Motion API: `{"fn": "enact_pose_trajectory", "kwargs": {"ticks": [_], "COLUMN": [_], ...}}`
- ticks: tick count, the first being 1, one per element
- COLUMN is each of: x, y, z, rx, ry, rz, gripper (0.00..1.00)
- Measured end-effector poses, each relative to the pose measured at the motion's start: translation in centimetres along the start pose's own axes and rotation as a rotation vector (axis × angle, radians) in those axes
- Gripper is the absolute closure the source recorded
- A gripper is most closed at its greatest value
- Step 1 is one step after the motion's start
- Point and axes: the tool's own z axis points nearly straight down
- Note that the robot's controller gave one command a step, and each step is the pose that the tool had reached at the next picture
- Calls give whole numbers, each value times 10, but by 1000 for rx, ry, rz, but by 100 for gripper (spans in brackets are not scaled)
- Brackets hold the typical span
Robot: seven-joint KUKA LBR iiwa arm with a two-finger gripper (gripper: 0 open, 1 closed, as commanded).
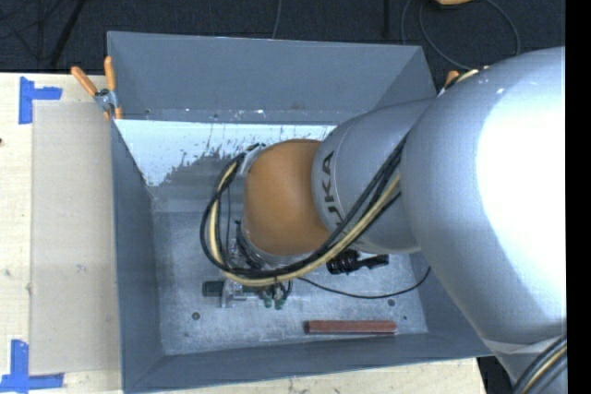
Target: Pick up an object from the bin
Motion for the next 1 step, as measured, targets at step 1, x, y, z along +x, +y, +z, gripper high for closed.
{"fn": "enact_pose_trajectory", "kwargs": {"ticks": [1], "x": [0], "y": [0], "z": [0], "rx": [0], "ry": [0], "rz": [0], "gripper": [100]}}
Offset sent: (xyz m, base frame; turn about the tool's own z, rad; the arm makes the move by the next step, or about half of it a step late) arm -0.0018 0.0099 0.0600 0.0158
